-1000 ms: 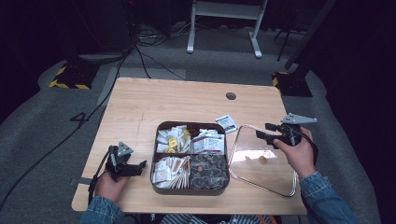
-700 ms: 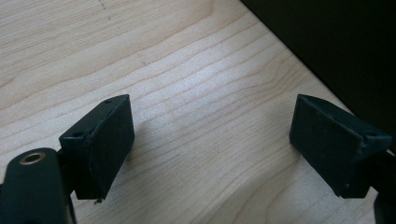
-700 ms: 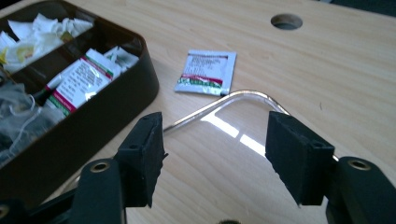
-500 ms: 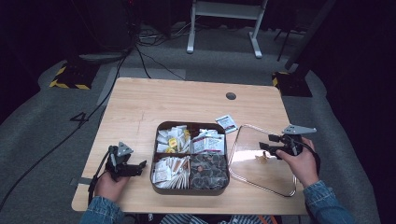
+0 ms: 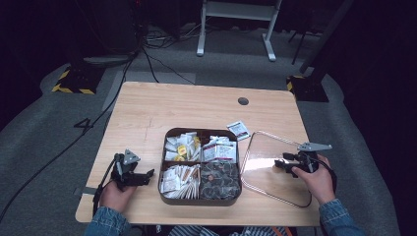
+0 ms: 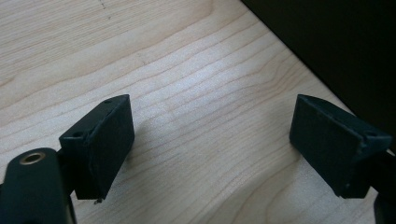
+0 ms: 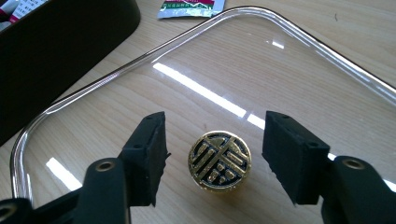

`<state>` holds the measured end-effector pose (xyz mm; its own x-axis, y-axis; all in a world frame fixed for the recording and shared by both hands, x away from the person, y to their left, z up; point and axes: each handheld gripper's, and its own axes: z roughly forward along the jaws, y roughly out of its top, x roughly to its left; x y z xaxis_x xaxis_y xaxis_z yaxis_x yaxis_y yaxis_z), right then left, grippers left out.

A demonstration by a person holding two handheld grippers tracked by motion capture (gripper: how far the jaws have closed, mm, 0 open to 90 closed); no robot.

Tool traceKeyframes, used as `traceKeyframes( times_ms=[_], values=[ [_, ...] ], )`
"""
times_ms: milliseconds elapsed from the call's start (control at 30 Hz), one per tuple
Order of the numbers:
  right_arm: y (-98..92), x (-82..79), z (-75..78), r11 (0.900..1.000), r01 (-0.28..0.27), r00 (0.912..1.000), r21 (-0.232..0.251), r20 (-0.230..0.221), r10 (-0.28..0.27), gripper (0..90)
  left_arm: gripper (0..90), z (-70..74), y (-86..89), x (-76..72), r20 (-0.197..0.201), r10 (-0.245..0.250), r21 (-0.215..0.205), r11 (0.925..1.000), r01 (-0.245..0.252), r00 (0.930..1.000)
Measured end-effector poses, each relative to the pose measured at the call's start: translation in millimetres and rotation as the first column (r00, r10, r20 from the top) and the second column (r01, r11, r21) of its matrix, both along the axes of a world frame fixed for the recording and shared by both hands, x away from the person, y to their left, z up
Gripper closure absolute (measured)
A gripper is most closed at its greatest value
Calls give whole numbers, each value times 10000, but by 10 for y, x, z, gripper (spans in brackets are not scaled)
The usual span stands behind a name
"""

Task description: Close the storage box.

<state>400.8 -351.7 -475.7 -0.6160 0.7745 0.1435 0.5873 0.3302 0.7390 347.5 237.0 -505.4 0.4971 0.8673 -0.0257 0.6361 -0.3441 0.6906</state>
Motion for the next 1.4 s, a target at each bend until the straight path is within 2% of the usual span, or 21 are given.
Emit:
traceKeyframes(
  times_ms=[67,100,400,567,933,1167,1400],
  values=[
    [4,-4,-19,10000,-64,10000,-71,-40,64,428,143,0,0,0,0,1,1,10000,-1,10000],
    [15,-17,-41,9992,-222,9997,-333,-75,220,455,143,0,0,0,0,0,-2,10000,0,10000],
    [48,-39,-94,9919,-440,9989,-1195,109,456,537,143,0,0,0,1,1,-1,10000,-1,10000],
    [42,-49,-101,9894,-409,9988,-1394,204,441,579,143,0,0,0,1,-1,1,10000,1,10000],
    [47,-64,-102,9878,-427,9982,-1497,353,485,586,143,0,0,0,1,0,-1,10000,0,10000],
    [38,-66,-81,9888,-465,9985,-1418,213,500,588,143,0,0,0,0,-1,-2,10000,1,10000],
    [-3,-93,56,9936,-356,9979,-1072,504,412,588,143,0,0,0,-3,0,-2,10000,0,10000]
  ],
)
